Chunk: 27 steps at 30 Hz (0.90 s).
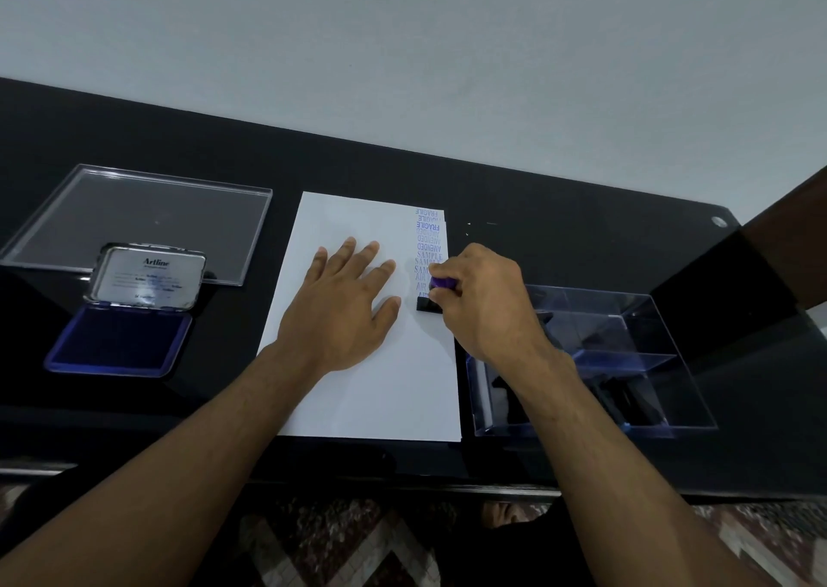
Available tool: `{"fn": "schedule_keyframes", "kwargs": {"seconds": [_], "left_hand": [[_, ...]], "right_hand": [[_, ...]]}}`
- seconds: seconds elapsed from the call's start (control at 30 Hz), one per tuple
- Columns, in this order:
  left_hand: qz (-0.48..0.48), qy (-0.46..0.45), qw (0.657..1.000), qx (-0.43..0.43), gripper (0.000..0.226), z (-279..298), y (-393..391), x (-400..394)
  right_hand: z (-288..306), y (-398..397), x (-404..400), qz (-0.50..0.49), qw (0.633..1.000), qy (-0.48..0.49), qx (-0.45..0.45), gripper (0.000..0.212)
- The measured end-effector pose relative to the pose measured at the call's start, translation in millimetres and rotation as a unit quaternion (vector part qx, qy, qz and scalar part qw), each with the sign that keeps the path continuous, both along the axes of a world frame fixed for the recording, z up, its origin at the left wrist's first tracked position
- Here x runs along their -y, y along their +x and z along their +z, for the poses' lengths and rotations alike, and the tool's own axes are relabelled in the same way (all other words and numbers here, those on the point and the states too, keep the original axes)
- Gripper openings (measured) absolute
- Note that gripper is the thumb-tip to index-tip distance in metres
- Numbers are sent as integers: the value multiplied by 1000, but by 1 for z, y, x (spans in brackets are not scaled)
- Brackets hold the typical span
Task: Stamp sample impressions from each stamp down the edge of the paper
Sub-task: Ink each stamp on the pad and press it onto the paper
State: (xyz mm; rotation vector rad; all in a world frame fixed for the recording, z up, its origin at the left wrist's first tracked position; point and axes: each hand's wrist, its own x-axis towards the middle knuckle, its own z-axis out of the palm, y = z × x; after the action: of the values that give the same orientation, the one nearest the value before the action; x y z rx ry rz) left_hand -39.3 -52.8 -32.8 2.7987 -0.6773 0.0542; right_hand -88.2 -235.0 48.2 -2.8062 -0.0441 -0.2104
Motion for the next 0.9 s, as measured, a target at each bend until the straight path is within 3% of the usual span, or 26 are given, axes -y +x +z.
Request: {"fn": "schedule_keyframes", "kwargs": {"seconds": [0.9], "left_hand": [[-5,-11,1000,14,76,-4,1,-2]], "right_hand": [[-3,1,3,-19,999,43,3,26]]}}
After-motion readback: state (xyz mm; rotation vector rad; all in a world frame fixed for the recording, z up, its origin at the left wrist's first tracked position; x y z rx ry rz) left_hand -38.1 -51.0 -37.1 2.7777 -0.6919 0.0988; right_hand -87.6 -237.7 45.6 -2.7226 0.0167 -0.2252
